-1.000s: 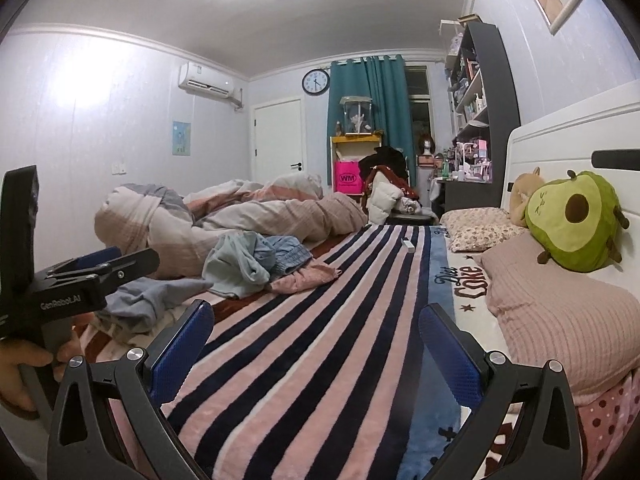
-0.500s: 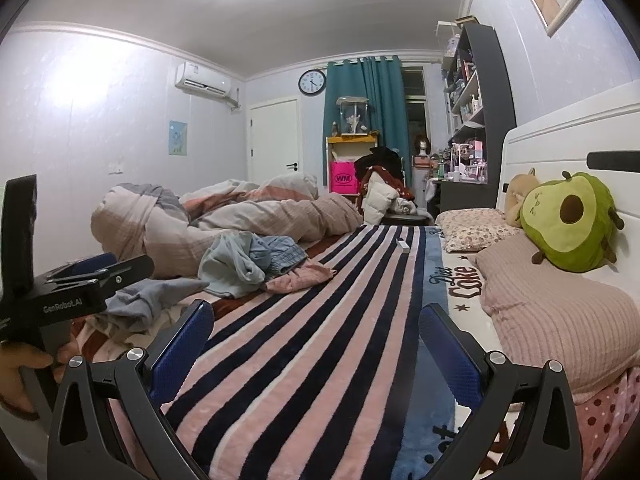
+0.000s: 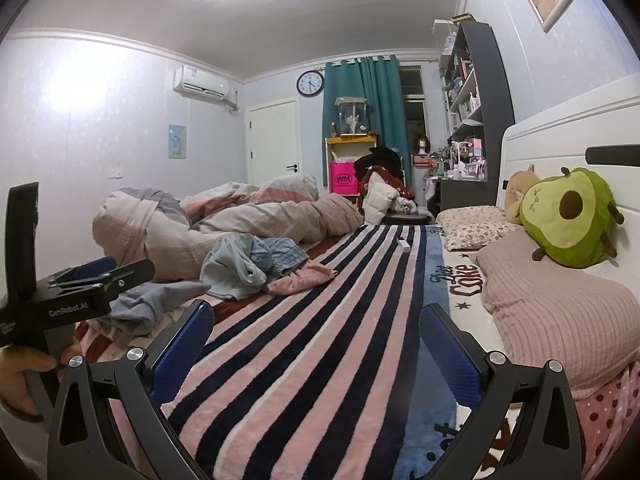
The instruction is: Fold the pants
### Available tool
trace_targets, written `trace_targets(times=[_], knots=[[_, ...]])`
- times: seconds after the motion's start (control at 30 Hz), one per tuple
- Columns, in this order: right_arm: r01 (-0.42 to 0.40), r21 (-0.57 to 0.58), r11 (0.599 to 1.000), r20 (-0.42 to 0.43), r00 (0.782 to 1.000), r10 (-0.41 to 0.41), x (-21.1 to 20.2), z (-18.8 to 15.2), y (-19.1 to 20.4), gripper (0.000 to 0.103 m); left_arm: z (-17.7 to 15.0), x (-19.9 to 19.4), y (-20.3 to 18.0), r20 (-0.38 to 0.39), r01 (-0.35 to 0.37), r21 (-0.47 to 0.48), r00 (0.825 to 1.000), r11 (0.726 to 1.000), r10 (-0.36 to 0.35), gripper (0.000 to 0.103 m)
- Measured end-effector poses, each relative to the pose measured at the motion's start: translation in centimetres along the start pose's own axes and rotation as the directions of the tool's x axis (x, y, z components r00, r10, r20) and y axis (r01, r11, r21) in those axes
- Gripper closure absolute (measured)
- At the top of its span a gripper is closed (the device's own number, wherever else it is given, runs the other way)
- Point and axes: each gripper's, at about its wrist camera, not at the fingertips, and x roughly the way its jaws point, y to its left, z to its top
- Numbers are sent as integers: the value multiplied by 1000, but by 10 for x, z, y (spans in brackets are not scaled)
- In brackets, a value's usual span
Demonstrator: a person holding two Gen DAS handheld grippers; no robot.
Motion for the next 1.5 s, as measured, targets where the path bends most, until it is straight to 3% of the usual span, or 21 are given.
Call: trace_targets(times=[1.5], knots=[[-2,5,1000,-5,1000,2,1,1,1,1,0,0,0,7,-7,14,1000,1000,6,1]])
